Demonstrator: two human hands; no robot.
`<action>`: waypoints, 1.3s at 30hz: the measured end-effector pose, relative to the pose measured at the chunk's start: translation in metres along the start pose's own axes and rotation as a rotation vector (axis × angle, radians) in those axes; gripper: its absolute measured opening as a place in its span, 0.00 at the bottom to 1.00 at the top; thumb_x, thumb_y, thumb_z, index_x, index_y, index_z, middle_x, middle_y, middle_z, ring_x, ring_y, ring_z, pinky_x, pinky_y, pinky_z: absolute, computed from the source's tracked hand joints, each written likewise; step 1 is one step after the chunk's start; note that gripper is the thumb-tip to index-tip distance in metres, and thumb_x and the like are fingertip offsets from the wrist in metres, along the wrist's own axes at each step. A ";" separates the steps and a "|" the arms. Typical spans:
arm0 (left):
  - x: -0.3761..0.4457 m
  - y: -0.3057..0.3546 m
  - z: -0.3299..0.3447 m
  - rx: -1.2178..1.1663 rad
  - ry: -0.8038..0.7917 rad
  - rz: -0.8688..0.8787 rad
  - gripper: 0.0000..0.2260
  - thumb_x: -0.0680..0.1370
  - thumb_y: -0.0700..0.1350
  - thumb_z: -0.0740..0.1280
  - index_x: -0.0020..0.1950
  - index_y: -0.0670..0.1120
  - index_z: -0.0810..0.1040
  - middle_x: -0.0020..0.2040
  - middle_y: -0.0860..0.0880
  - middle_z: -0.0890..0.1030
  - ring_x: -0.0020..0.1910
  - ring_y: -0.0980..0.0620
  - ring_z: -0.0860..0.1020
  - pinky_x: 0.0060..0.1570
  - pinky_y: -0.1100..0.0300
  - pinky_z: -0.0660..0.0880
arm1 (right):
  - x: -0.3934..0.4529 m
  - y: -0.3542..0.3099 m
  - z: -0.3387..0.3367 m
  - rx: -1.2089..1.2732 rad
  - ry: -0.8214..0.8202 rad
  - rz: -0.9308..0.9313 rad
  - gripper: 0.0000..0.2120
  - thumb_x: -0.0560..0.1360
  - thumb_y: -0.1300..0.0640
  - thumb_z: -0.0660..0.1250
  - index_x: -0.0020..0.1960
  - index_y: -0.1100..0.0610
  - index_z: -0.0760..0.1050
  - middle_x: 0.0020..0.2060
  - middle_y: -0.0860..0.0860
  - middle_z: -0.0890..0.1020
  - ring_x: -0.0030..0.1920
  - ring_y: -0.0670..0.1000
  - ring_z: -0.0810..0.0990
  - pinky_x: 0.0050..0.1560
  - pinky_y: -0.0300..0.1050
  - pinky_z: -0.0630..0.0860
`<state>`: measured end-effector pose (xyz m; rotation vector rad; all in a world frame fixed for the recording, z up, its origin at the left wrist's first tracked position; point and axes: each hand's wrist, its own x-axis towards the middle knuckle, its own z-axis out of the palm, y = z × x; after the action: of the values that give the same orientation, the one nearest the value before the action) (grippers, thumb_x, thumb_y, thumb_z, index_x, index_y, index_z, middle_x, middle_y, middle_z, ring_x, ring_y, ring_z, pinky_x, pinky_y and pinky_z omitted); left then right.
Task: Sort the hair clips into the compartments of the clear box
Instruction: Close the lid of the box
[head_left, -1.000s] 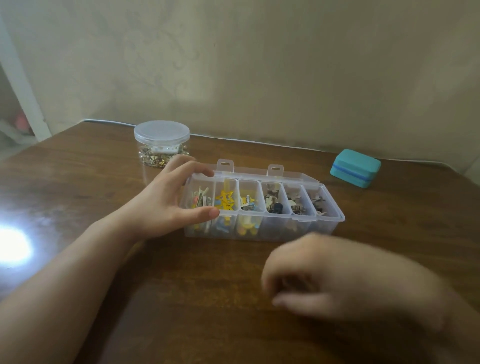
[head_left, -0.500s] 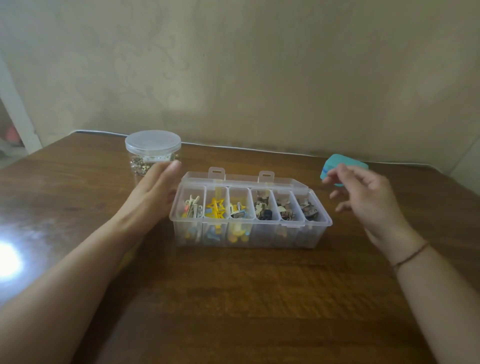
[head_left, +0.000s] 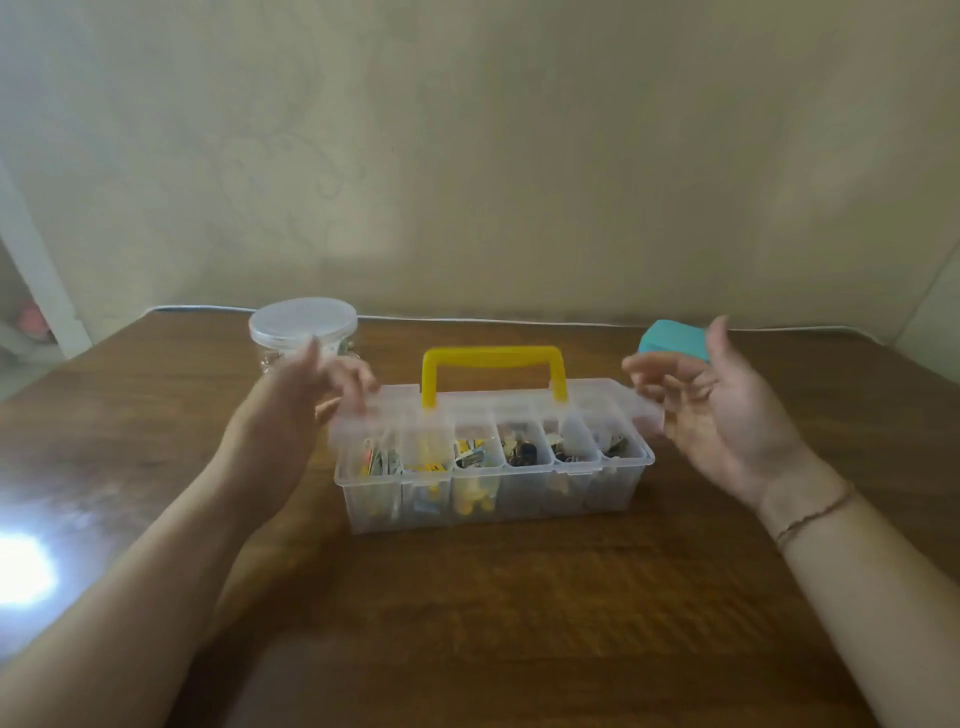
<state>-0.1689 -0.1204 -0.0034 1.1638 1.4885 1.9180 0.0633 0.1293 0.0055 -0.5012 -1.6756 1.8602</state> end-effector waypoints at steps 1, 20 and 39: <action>-0.001 -0.002 0.001 0.162 -0.044 0.039 0.18 0.70 0.60 0.65 0.26 0.49 0.77 0.42 0.52 0.79 0.47 0.55 0.76 0.50 0.59 0.68 | -0.003 -0.001 0.001 -0.127 -0.017 -0.051 0.31 0.73 0.31 0.54 0.40 0.54 0.84 0.43 0.48 0.81 0.51 0.50 0.75 0.57 0.52 0.69; -0.009 -0.011 -0.001 0.826 -0.183 0.325 0.25 0.62 0.59 0.78 0.38 0.49 0.64 0.51 0.53 0.72 0.55 0.44 0.70 0.56 0.48 0.71 | -0.018 -0.010 0.021 -1.191 -0.242 -0.267 0.20 0.63 0.37 0.75 0.40 0.46 0.68 0.52 0.36 0.67 0.59 0.41 0.69 0.51 0.42 0.76; 0.051 -0.031 0.021 1.522 0.213 0.401 0.15 0.67 0.59 0.76 0.46 0.54 0.76 0.45 0.56 0.77 0.42 0.50 0.78 0.29 0.59 0.71 | 0.033 0.022 0.040 -1.396 0.138 -0.308 0.26 0.78 0.42 0.59 0.71 0.43 0.52 0.68 0.43 0.67 0.55 0.45 0.77 0.42 0.36 0.70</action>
<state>-0.1841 -0.0598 -0.0137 1.8949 3.1611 0.7881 0.0093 0.1189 -0.0073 -0.7739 -2.5423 0.1931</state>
